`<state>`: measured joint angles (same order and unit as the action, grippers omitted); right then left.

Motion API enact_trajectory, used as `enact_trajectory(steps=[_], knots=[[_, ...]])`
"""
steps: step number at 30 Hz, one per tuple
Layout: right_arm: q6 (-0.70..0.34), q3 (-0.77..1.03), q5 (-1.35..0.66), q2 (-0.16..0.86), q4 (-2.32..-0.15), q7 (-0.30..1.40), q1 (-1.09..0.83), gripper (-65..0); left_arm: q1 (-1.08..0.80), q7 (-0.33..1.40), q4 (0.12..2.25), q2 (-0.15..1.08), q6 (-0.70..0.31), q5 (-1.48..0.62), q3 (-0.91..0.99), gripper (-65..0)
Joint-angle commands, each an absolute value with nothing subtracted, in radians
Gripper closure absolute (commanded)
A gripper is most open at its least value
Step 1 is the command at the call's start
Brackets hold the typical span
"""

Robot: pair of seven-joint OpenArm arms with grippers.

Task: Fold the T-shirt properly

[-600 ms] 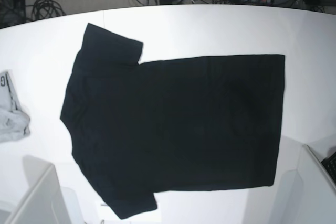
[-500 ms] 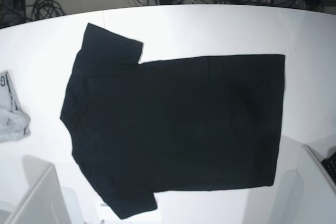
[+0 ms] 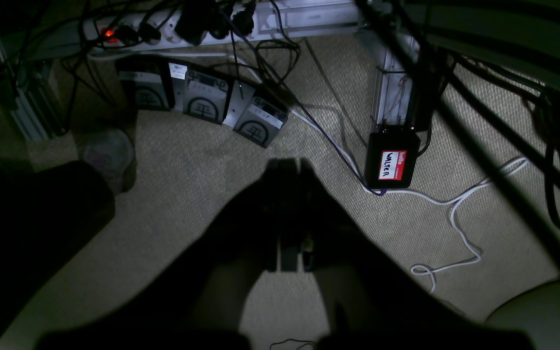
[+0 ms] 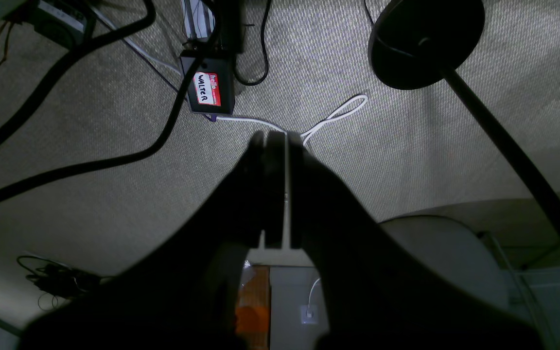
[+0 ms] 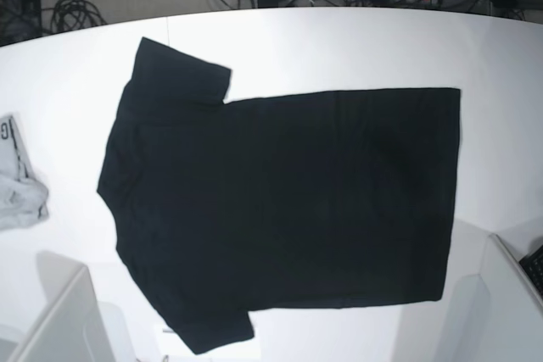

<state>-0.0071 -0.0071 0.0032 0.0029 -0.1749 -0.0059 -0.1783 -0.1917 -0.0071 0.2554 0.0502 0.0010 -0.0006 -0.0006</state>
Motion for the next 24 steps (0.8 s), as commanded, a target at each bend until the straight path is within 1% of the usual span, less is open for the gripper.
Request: enact_trajectory(steps=[1,21,24], knots=[[0.001,-0.010,0.004,0.008,-0.176,-0.002,-0.183,0.0,-0.199,-0.008,0.257,0.051,0.005,0.001,0.001,0.0],[0.001,-0.007,0.004,0.008,-0.176,-0.005,-0.188,0.0,-0.199,-0.008,0.259,0.058,0.005,0.004,-0.010,0.0],[0.001,-0.002,-0.001,0.022,-0.183,-0.008,-0.211,0.0,-0.214,-0.010,0.262,0.059,0.005,0.008,-0.012,0.0]])
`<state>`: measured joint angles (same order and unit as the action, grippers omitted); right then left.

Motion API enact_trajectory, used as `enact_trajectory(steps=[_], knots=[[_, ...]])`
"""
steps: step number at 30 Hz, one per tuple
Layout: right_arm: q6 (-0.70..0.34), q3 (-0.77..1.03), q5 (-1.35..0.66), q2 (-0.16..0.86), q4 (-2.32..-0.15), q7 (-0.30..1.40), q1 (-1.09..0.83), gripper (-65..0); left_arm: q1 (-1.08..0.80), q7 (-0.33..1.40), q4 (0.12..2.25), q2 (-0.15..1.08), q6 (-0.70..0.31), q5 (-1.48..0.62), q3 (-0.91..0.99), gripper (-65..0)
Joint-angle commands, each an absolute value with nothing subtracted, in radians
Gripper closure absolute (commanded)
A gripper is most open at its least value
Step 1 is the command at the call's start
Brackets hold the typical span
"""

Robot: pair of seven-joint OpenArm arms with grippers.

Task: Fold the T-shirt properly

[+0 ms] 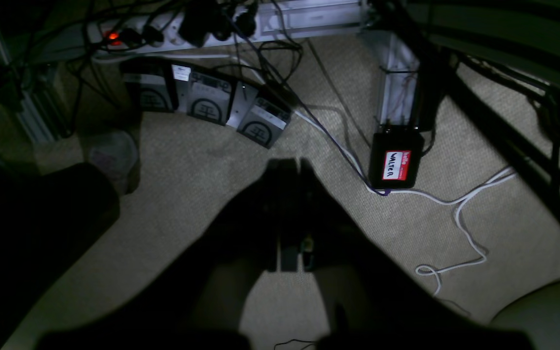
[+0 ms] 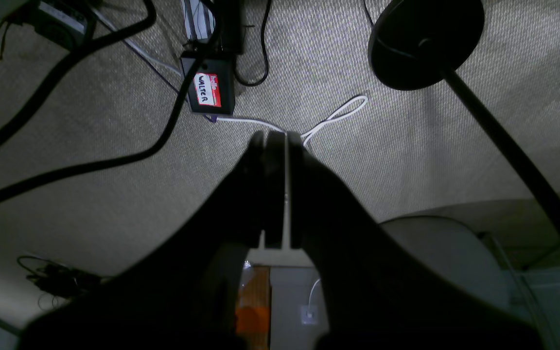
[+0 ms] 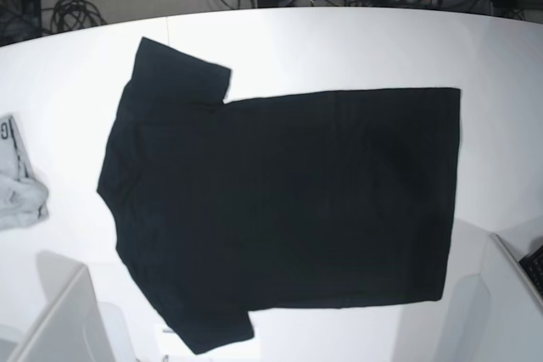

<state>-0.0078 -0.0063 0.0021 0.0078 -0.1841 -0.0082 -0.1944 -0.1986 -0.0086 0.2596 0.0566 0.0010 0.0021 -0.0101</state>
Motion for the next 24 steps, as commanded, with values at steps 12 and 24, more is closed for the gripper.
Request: enact_trajectory(steps=[12,24], knots=[[0.001,0.147,-0.002,0.033,-0.667,-0.001,-0.544,0.0,-0.522,-0.117,0.625,0.117,0.005,0.013,-0.012,0.0],[0.002,0.154,-0.002,0.030,-1.061,-0.001,-0.805,0.0,-0.822,-0.108,1.069,0.186,0.005,0.001,0.002,0.0]])
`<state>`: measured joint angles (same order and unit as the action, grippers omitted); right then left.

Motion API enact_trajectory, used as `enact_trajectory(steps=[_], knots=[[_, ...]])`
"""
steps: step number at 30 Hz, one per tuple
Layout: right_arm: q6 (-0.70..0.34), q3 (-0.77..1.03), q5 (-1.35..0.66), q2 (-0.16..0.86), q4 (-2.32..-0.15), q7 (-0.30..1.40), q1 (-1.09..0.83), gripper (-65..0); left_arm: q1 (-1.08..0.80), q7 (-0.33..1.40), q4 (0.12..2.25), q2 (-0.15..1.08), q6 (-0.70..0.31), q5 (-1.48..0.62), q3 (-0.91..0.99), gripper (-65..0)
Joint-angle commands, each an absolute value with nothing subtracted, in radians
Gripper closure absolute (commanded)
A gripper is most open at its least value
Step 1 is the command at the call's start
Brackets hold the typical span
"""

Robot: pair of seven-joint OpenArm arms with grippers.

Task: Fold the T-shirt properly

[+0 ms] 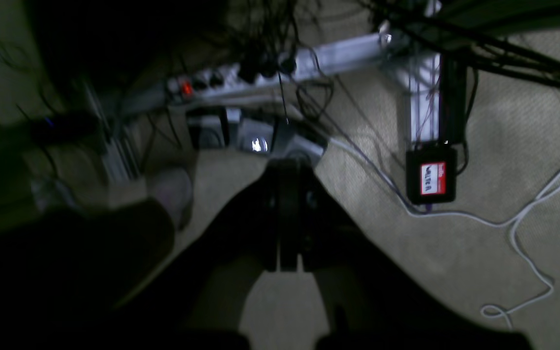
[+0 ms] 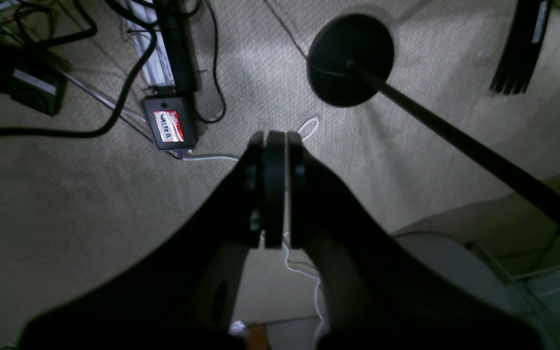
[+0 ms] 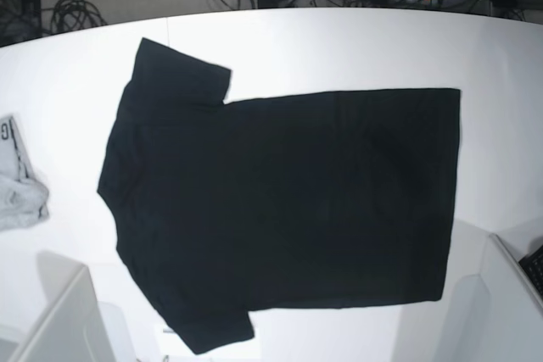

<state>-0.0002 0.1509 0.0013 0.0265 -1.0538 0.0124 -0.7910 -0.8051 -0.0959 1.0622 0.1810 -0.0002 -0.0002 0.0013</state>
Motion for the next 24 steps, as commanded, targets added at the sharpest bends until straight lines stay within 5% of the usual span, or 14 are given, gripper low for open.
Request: enact_trajectory(steps=[1,15,24], knots=[[0.002,0.154,-0.002,0.028,-1.098,-0.001,-0.828,0.0,-0.849,-0.108,1.112,0.189,0.007,-0.001,0.002,0.0],[0.001,0.331,-0.002,-0.064,-1.690,0.193,-0.987,0.0,-1.102,-0.004,1.661,0.188,0.010,-0.001,0.193,0.0],[0.001,0.331,-0.002,-0.071,-1.979,0.348,-0.906,0.0,-1.129,-0.002,1.903,0.188,0.010,-0.001,0.239,0.0]])
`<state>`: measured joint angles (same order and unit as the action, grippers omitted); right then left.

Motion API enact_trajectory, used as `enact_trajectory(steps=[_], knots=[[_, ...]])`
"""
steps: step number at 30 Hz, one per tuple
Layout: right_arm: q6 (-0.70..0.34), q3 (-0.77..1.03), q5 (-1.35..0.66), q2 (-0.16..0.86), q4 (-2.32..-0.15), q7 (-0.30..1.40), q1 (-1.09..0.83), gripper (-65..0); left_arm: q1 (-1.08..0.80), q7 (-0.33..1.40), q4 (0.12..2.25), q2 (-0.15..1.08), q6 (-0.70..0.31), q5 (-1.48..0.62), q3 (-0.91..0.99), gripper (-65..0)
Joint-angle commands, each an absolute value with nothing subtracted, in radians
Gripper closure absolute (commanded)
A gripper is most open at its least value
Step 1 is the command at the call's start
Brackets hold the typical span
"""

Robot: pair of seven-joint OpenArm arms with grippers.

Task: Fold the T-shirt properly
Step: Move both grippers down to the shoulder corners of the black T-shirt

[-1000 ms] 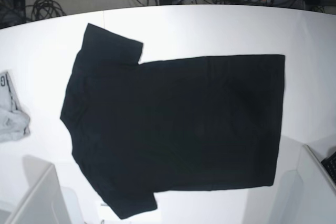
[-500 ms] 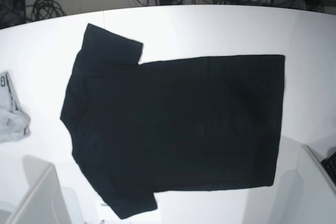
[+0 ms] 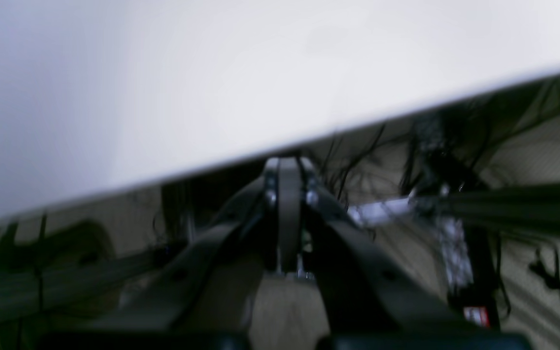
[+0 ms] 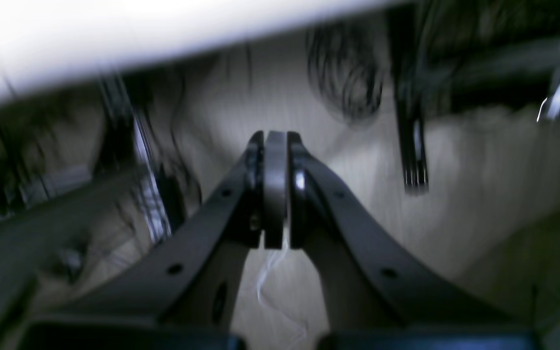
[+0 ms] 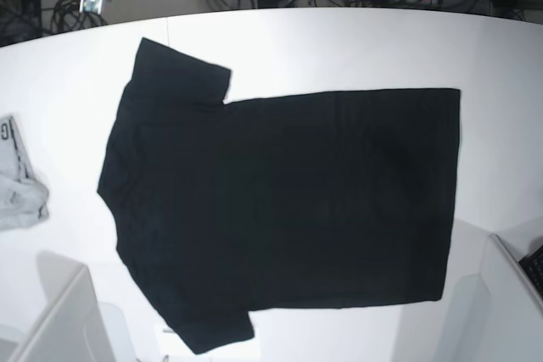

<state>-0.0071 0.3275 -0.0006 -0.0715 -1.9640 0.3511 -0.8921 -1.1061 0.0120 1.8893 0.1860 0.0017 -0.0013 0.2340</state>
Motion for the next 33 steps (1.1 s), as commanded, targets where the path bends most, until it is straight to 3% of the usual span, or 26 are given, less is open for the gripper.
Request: enact_trajectory(steps=[1,6,12,16,20,21,23,25,27,29,33], knots=[[0.001,0.329,-0.004,-0.076,-1.985,0.361,-0.886,0.0,-1.129,-0.002,1.919,0.188,0.010,-0.001,0.237,0.0],[-0.002,0.332,-0.117,-0.102,-1.991,0.426,-0.792,0.0,-1.118,-0.002,1.959,0.188,0.008,-0.015,0.232,0.0],[-0.002,0.331,-0.410,-0.035,-1.989,0.506,-0.728,0.0,-1.087,0.058,1.952,0.217,0.005,-0.254,0.286,0.0],[-0.002,0.331,-0.578,0.022,-1.985,0.567,-0.682,-19.1,-1.030,0.188,1.951,0.245,0.005,-0.407,0.355,0.0],[-0.002,0.331,-0.700,0.054,-1.982,0.573,-0.647,-27.2,-0.992,0.239,1.949,0.245,0.004,-0.473,0.420,0.0],[-0.002,0.331,-0.714,0.058,-1.980,0.573,-0.634,-28.1,-0.989,0.239,1.949,0.245,0.004,-0.476,0.430,-2.5],[-0.001,0.331,-0.720,0.070,-1.957,0.573,-0.611,-30.0,-0.977,0.239,1.951,0.243,0.001,-0.481,0.446,-16.1],[0.002,0.332,-0.719,0.070,-1.926,0.573,-0.587,-31.8,-0.964,0.239,1.949,0.240,-0.044,-0.481,0.455,-28.0],[0.002,0.332,-0.719,0.090,-1.900,0.573,-0.576,-32.7,-0.952,0.239,1.949,0.239,-0.114,-0.483,0.456,-35.9],[0.002,0.331,-0.719,0.108,-1.871,0.573,-0.575,-32.6,-0.947,0.239,1.949,0.237,-0.171,-0.483,0.456,-39.8],[0.002,0.332,-0.717,0.125,-1.808,0.570,-0.567,-32.4,-0.935,0.239,1.949,0.237,-0.225,-0.483,0.456,-39.7]])
